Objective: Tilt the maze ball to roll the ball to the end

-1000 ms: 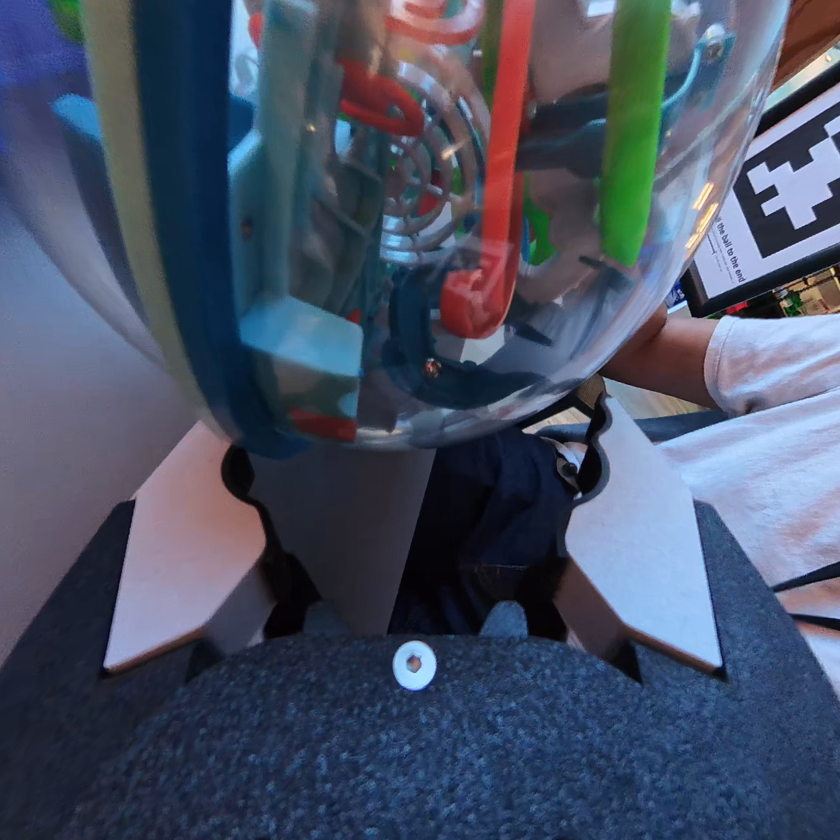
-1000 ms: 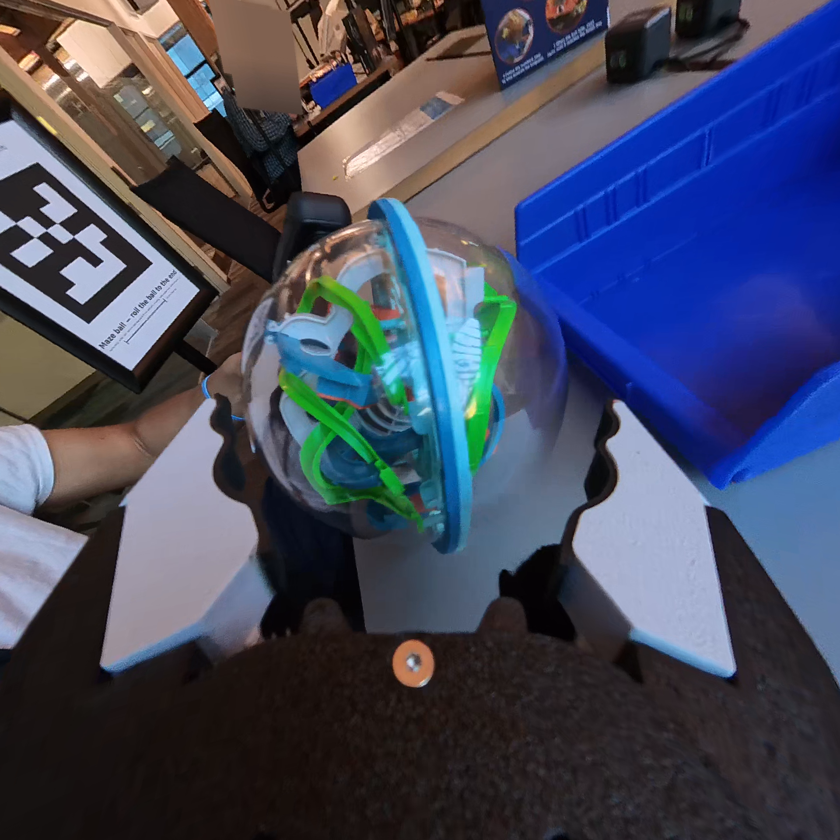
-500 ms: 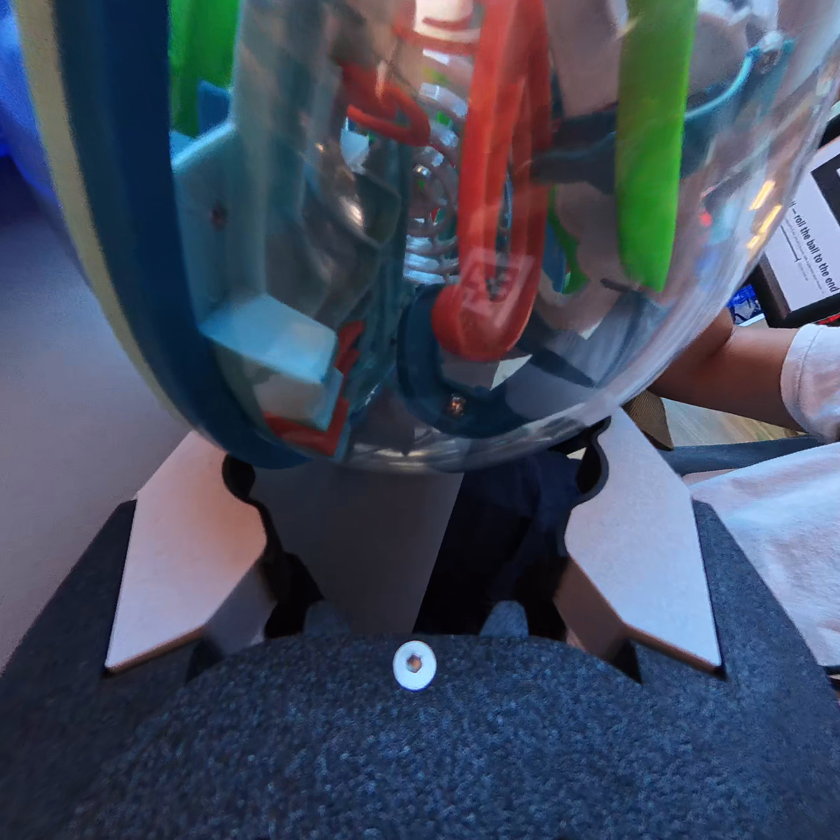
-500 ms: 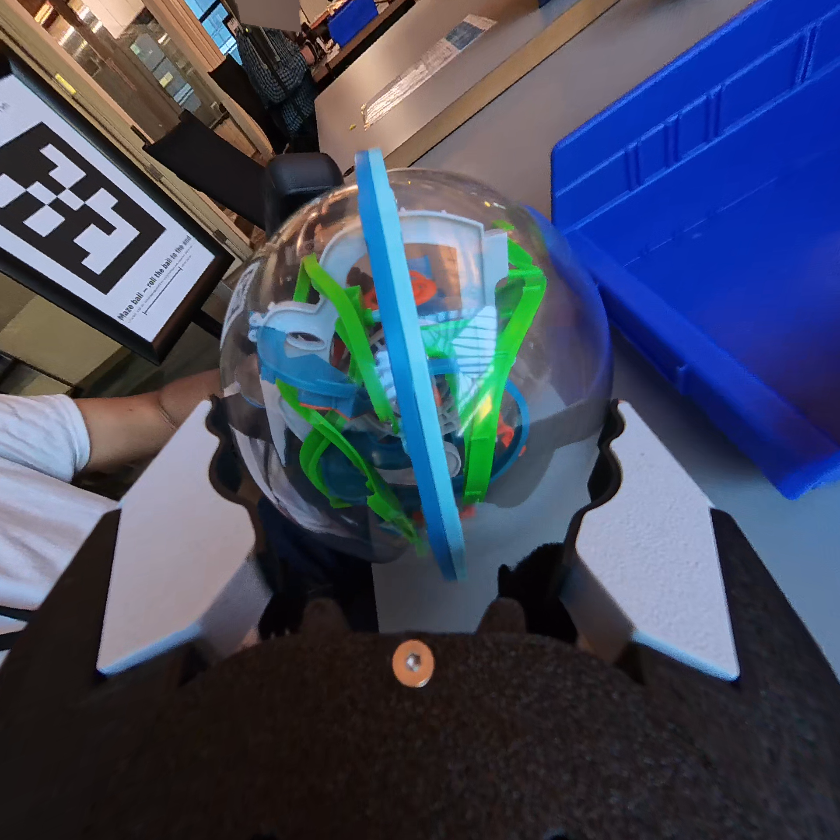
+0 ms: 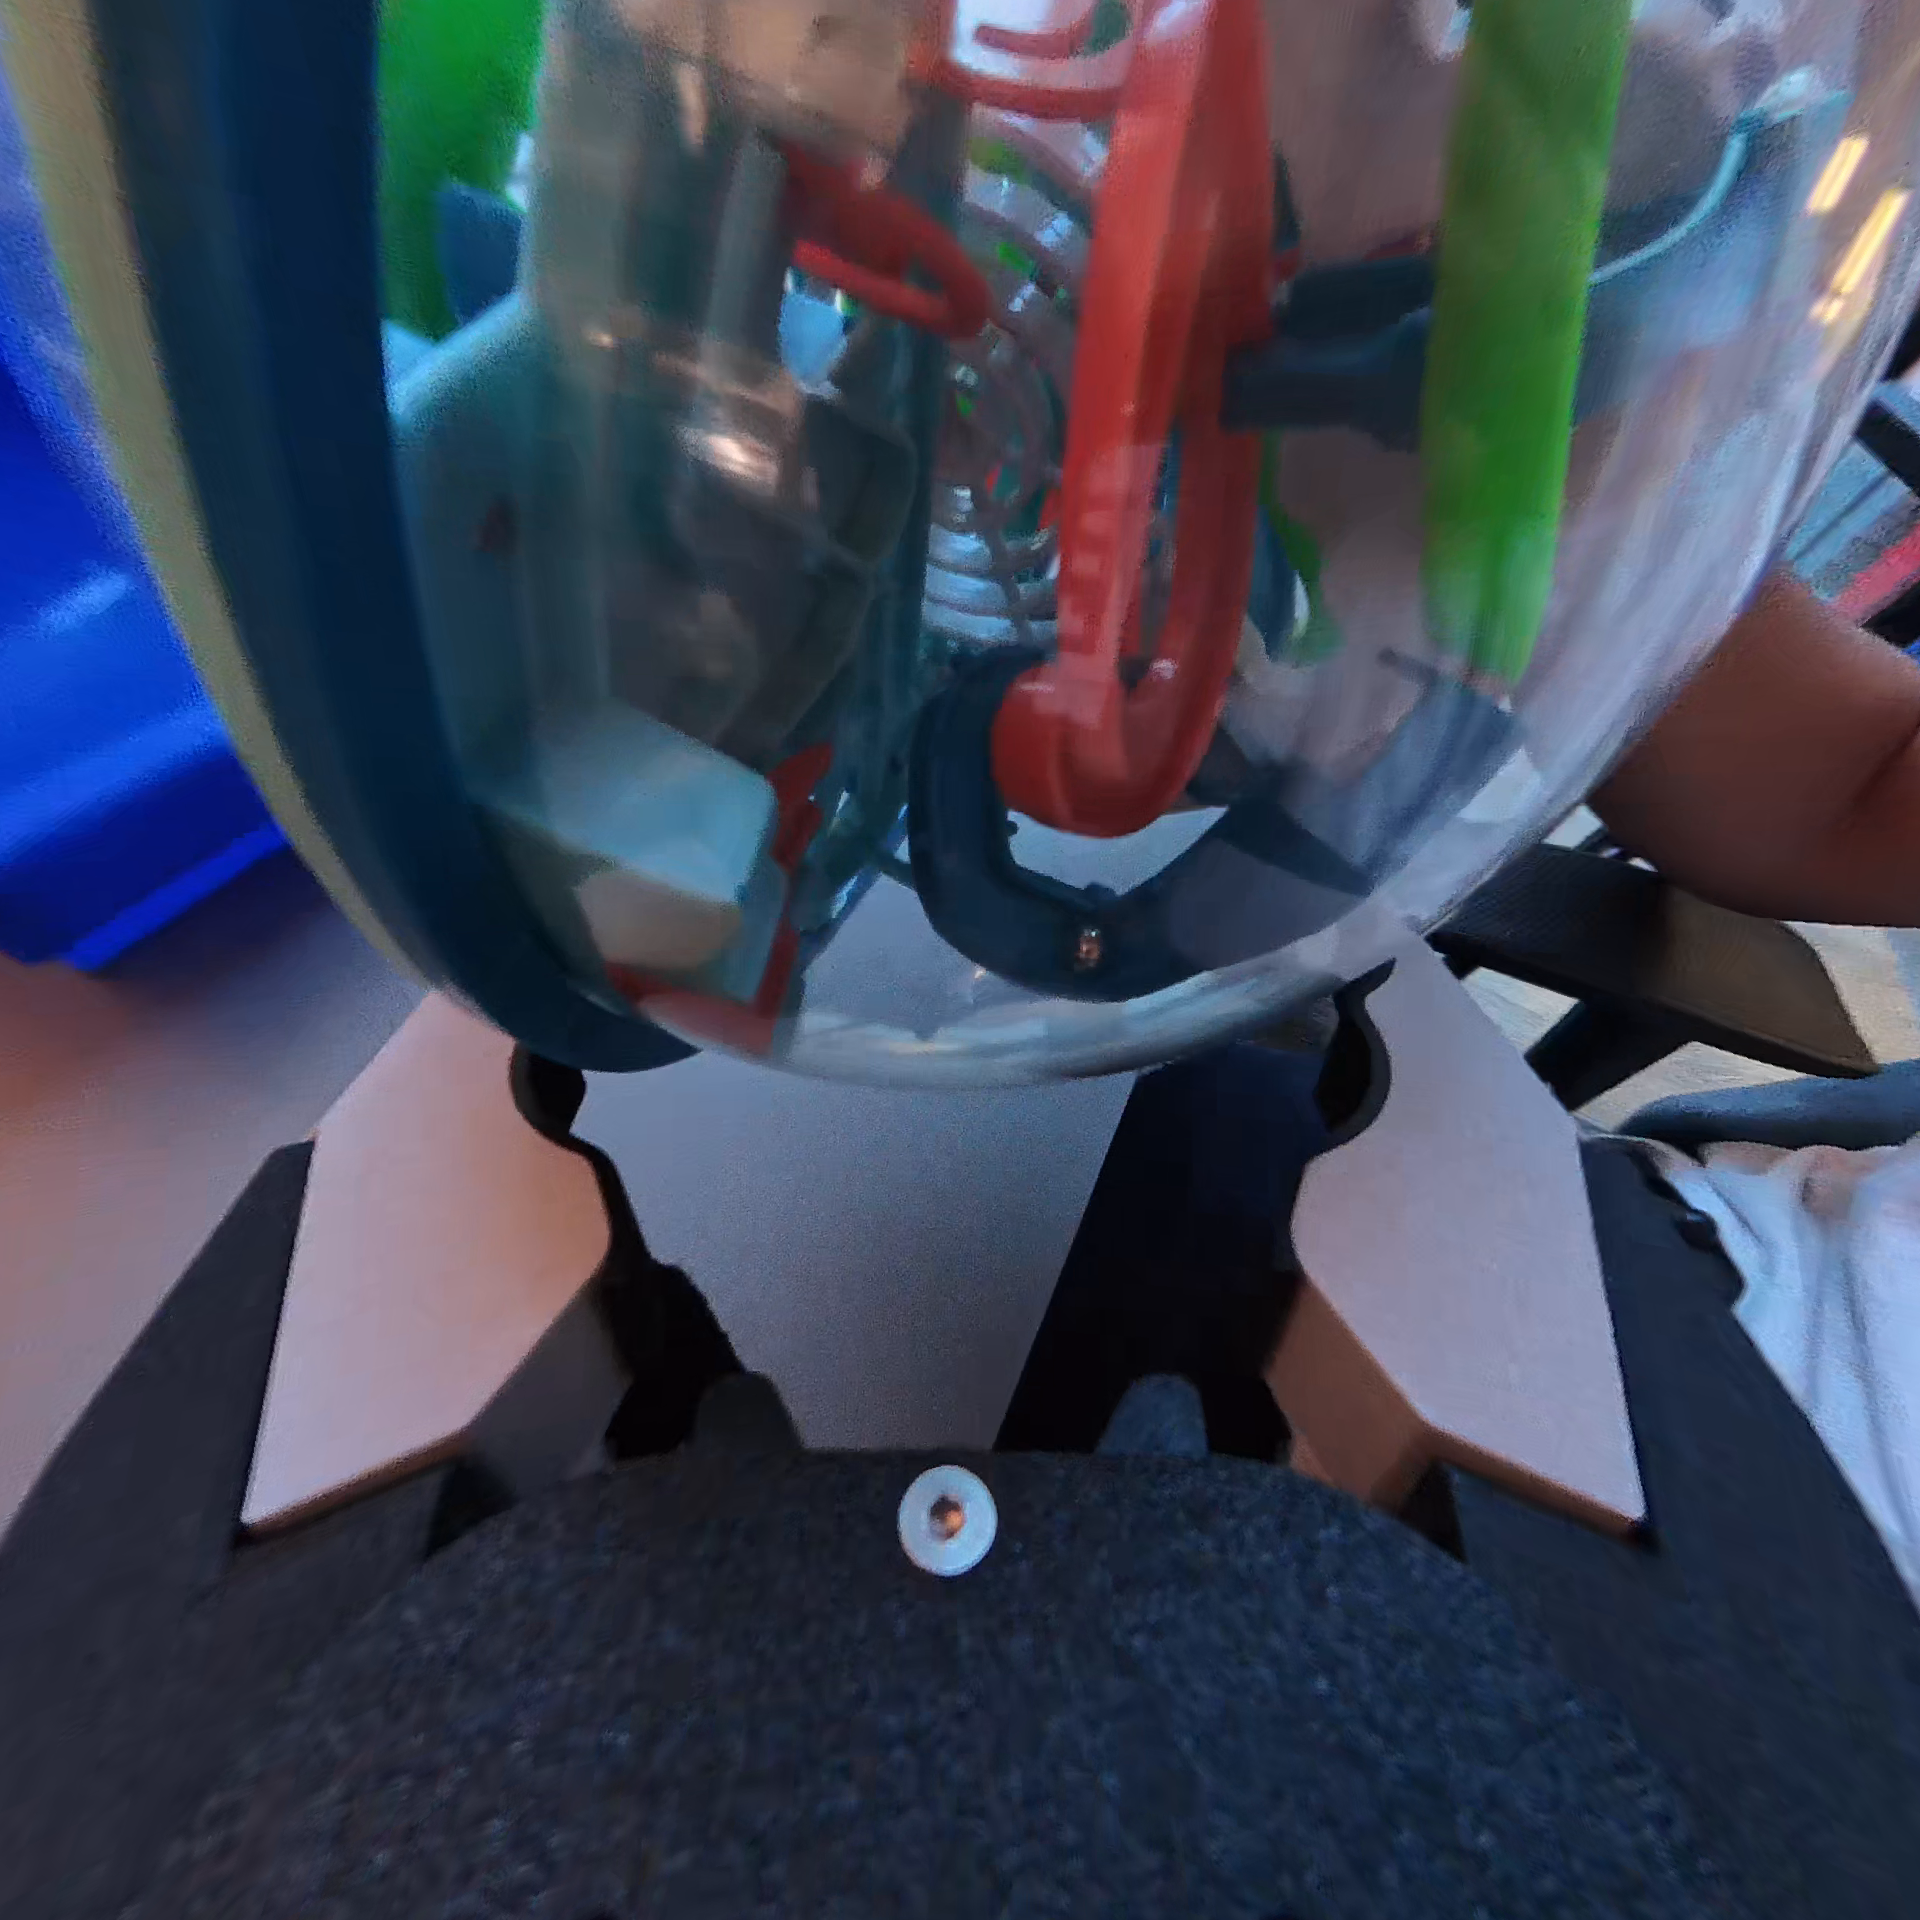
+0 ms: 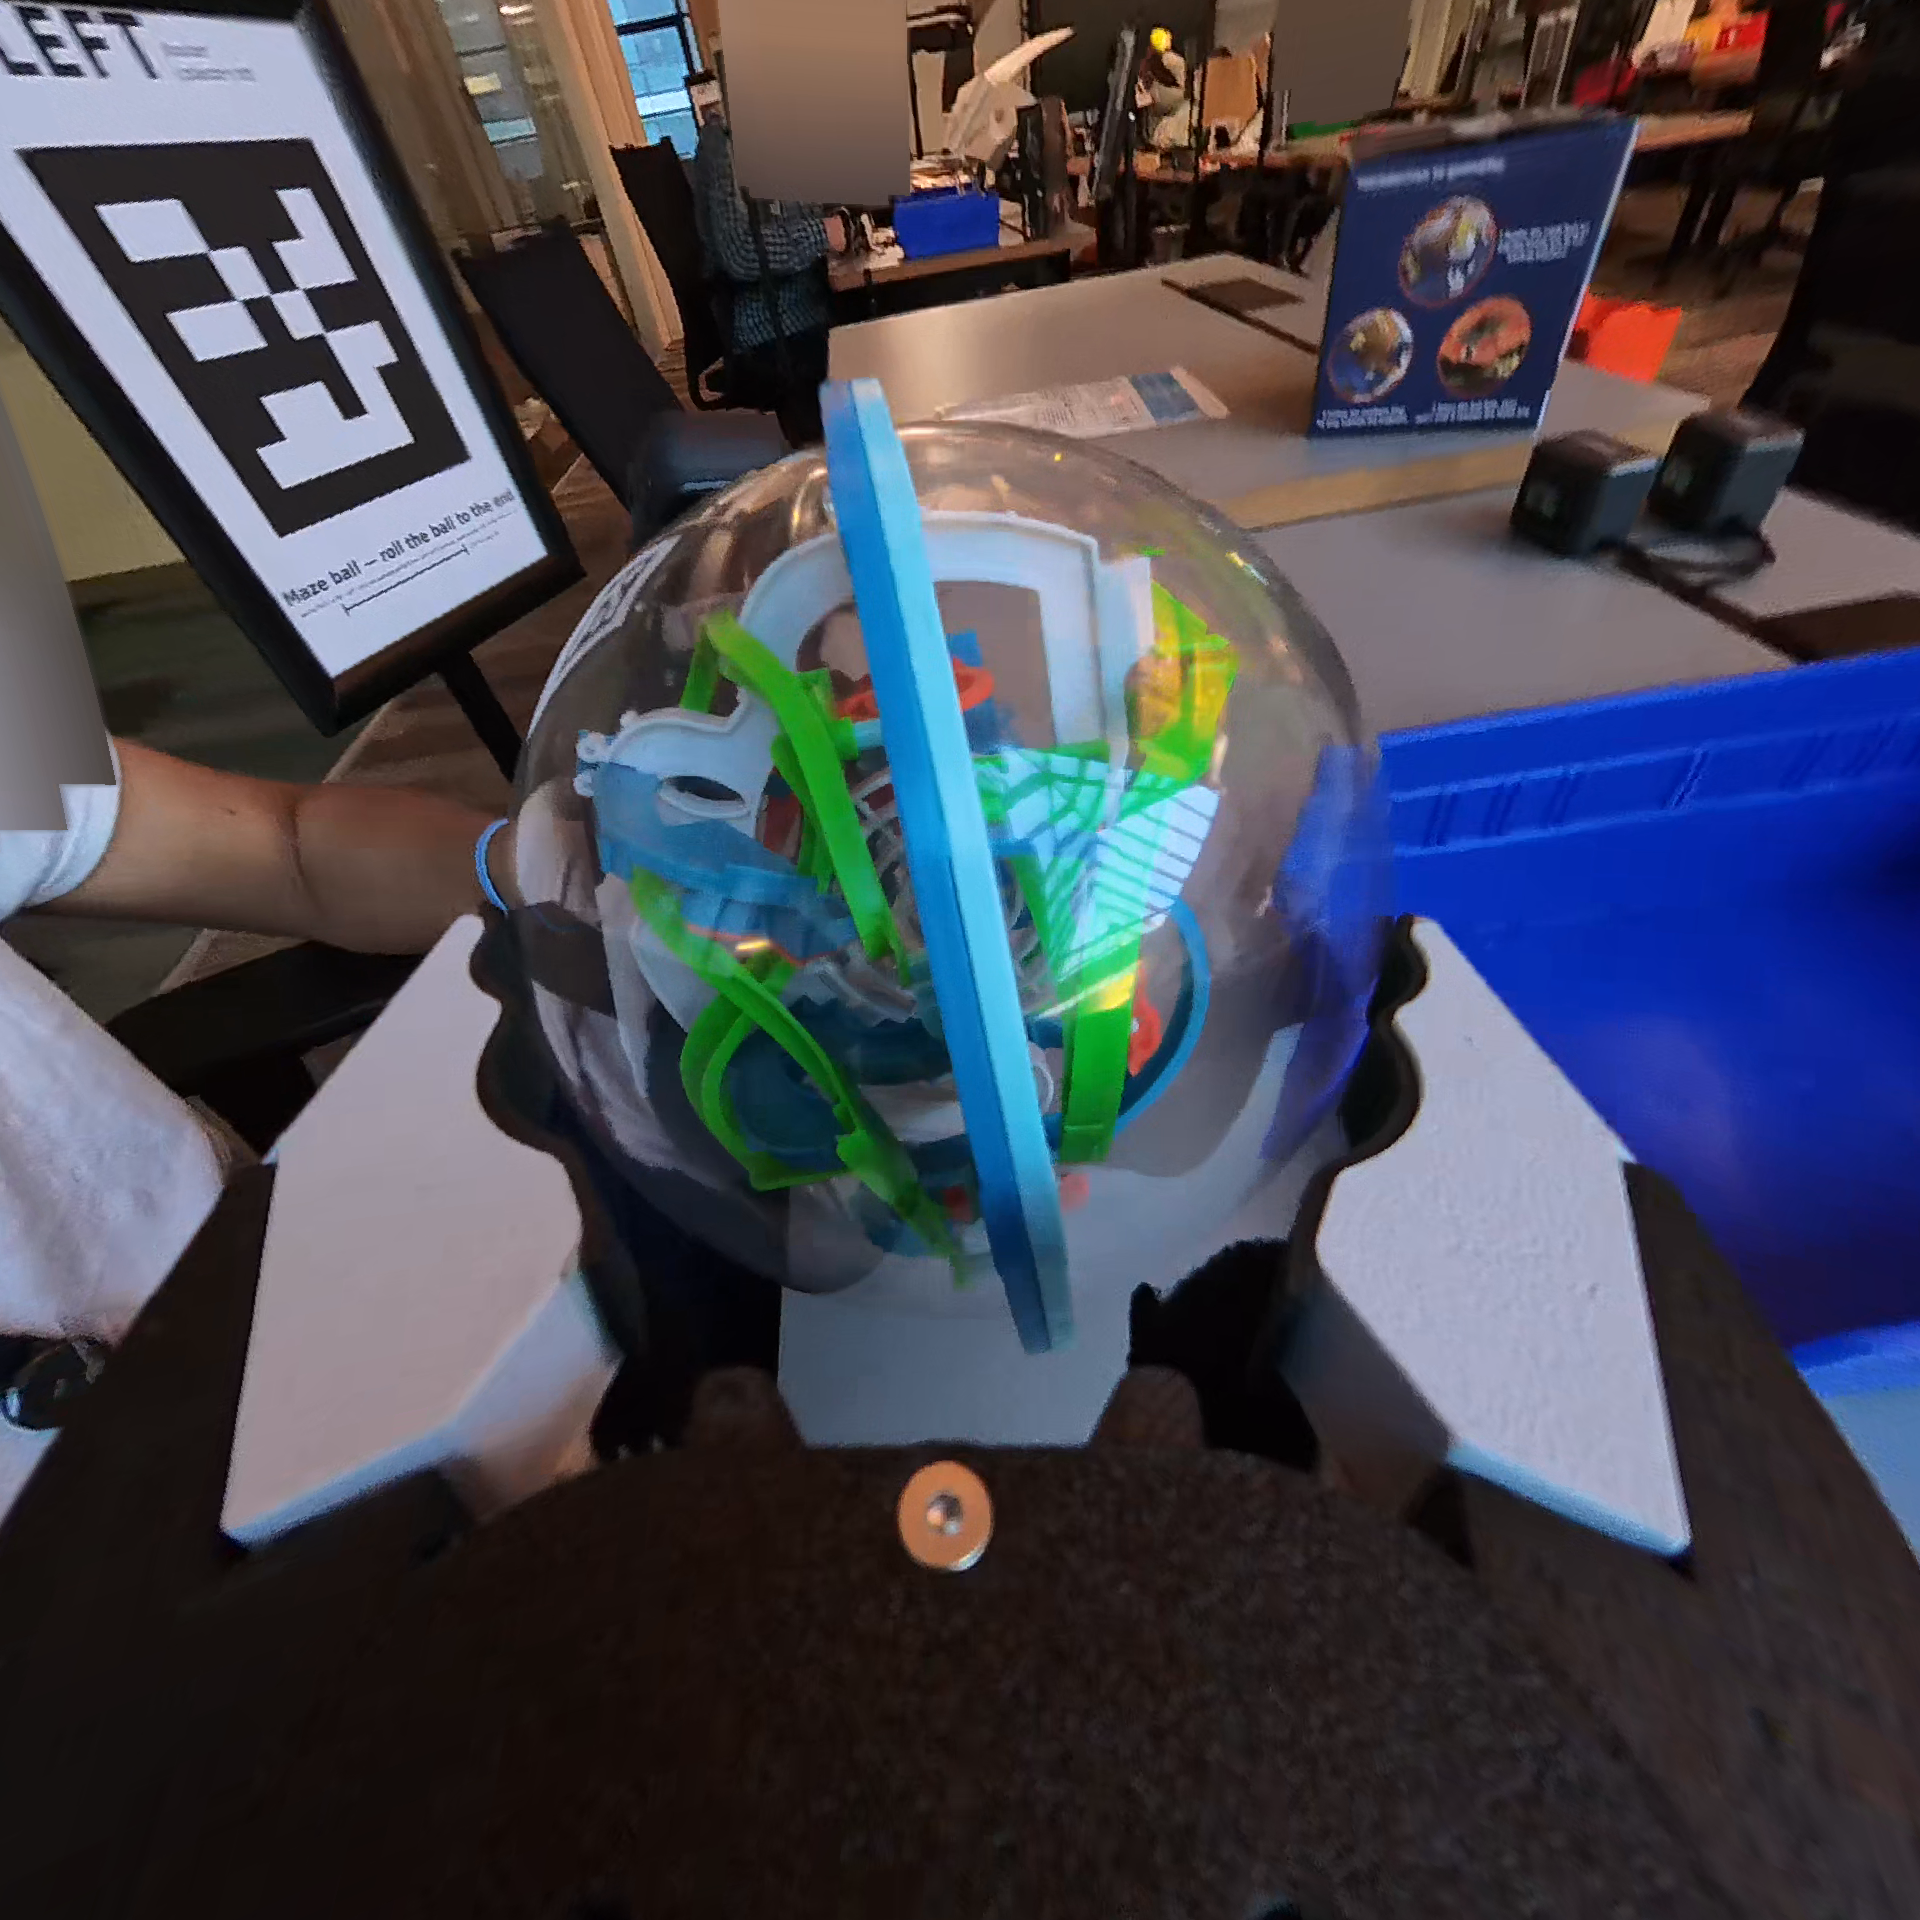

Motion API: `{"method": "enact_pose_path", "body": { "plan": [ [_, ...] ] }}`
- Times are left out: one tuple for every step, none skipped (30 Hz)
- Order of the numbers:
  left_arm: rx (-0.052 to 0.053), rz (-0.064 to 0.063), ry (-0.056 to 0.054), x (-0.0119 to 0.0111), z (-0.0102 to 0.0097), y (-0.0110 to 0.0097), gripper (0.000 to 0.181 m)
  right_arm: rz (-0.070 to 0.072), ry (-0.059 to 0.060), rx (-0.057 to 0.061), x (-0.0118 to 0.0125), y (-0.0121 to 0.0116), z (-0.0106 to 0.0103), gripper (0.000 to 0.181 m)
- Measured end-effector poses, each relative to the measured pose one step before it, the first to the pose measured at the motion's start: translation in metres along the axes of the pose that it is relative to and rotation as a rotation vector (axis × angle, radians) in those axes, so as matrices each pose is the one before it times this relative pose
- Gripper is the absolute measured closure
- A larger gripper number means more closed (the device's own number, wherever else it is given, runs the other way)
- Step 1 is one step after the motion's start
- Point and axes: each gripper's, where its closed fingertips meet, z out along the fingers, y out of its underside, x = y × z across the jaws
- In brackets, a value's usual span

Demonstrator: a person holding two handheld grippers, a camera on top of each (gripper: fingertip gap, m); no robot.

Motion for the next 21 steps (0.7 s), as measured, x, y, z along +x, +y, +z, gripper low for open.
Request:
{"method": "enact_pose_path", "body": {
  "plan": [
    [0.0110,0.0335,-0.0228,0.00161,-0.00329,-0.00517,0.038,-0.0332,-0.0056,0.0063,-0.00430,-0.00486,-0.00179,0.027],
    [0.0088,0.0344,-0.0243,0.00137,-0.00329,-0.00500,0.038,-0.0376,-0.0055,0.0059,-0.00464,-0.00508,-0.00169,0.027],
    [0.0084,0.0321,-0.0237,0.00146,-0.00335,-0.00491,0.038,-0.0375,-0.0054,0.0052,-0.00456,-0.00529,-0.00137,0.028],
    [0.0108,0.0287,-0.0216,0.00145,-0.00321,-0.00524,0.038,-0.0349,-0.0049,0.0053,-0.00429,-0.00594,-0.00137,0.028],
    [0.0099,0.0242,-0.0190,0.00143,-0.00295,-0.00504,0.038,-0.0340,-0.0043,0.0037,-0.00410,-0.00617,-0.00125,0.028],
    [0.0090,0.0219,-0.0179,0.00139,-0.00269,-0.00490,0.038,-0.0312,-0.0043,0.0017,-0.00367,-0.00588,-0.00126,0.028],
    [0.0114,0.0228,-0.0187,0.00107,-0.00279,-0.00502,0.038,-0.0292,-0.0054,0.0002,-0.00328,-0.00560,-0.00121,0.028],
    [0.0081,0.0216,-0.0184,0.00070,-0.00228,-0.00419,0.038,-0.0302,-0.0053,-0.0005,-0.00288,-0.00494,-0.00108,0.028],
    [-0.0001,0.0185,-0.0172,0.00008,-0.00162,-0.00254,0.038,-0.0294,-0.0041,-0.0034,-0.00216,-0.00325,-0.00074,0.028],
    [-0.0018,0.0169,-0.0169,-0.00060,-0.00107,-0.00115,0.038,-0.0219,-0.0049,-0.0070,-0.00119,-0.00106,-0.00035,0.028],
    [-0.0003,0.0126,-0.0131,-0.00074,-0.00050,0.00003,0.038,-0.0103,-0.0051,-0.0048,-0.00029,0.00076,-0.00001,0.028],
    [-0.0041,0.0015,-0.0027,-0.00059,0.00049,0.00173,0.038,0.0101,-0.0017,-0.0029,0.00085,0.00322,0.00049,0.028],
    [-0.0077,-0.0084,0.0065,-0.00040,0.00123,0.00322,0.038,0.0296,0.0024,-0.0049,0.00169,0.00489,0.00098,0.028],
    [-0.0115,-0.0089,0.0068,-0.00066,0.00198,0.00449,0.038,0.0282,0.0045,-0.0170,0.00216,0.00638,0.00141,0.027],
    [-0.0134,-0.0038,0.0042,-0.00103,0.00232,0.00526,0.038,0.0180,0.0056,-0.0201,0.00184,0.00686,0.00153,0.027],
    [-0.0109,0.0008,0.0039,-0.00093,0.00246,0.00505,0.038,0.0124,0.0047,-0.0187,0.00139,0.00658,0.00128,0.027],
    [-0.0099,0.0054,0.0024,-0.00099,0.00230,0.00480,0.038,0.0053,0.0048,-0.0208,0.00113,0.00642,0.00119,0.027],
    [-0.0082,0.0082,0.0005,-0.00092,0.00194,0.00413,0.038,0.0053,0.0042,-0.0207,0.00085,0.00604,0.00116,0.023],
    [-0.0061,0.0085,0.0010,-0.00094,0.00156,0.00350,0.038,0.0062,0.0034,-0.0186,0.00070,0.00541,0.00092,0.023],
    [-0.0069,0.0069,0.0020,-0.00071,0.00157,0.00316,0.038,0.0045,0.0033,-0.0201,0.00071,0.00501,0.00094,0.023],
    [-0.0064,0.0058,0.0015,-0.00082,0.00146,0.00294,0.037,0.0048,0.0014,-0.0178,0.00087,0.00442,0.00097,0.023]
  ]
}}
